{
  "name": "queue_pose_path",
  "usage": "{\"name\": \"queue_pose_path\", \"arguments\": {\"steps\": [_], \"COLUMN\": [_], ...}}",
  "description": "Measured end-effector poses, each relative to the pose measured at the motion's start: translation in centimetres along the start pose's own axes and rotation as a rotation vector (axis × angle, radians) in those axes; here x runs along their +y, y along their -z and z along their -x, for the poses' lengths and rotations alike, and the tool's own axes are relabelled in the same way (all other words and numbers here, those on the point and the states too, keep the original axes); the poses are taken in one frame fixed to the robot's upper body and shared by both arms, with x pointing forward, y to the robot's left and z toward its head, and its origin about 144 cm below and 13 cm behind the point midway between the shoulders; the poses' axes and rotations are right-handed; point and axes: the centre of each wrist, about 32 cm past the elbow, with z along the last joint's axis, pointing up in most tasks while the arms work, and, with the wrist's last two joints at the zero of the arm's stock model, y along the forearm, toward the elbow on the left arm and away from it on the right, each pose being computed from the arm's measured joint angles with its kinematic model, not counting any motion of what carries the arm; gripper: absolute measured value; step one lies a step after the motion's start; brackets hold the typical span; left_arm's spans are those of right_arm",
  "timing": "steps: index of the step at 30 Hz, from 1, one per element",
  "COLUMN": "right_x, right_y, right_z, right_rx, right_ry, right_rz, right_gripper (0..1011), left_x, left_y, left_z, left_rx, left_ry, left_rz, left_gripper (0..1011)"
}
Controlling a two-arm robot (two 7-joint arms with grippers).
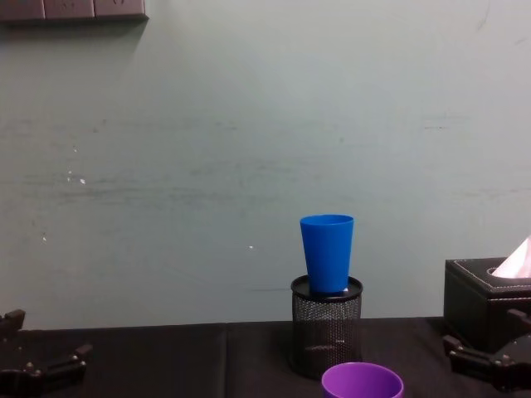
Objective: Pick up one cup with a gripper and tap it against the other cup.
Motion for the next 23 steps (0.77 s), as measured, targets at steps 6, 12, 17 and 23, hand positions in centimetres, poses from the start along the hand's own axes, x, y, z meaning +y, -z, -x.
{"name": "queue_pose_path", "arguments": {"steps": [6,12,17,23], "right_x": [0.0,0.0,0.0,0.0], "right_y": [-0.01,-0.01,-0.01,-0.01], "right_z": [0.0,0.0,0.0,0.0], "right_rx": [0.0,0.0,0.001,0.001], "right_ry": [0.0,0.0,0.0,0.0], "right_rz": [-0.001,-0.001,-0.001,-0.001], "right_gripper": [1000,1000,1000,1000], "left_x": [0.0,0.0,0.0,0.0], "left_y": [0.0,0.0,0.0,0.0], "left_z": [0.0,0.0,0.0,0.0], "left_rx": [0.0,0.0,0.0,0.0], "left_ry": [0.0,0.0,0.0,0.0], "left_rz": [0.0,0.0,0.0,0.0], "left_gripper": [1000,1000,1000,1000]}}
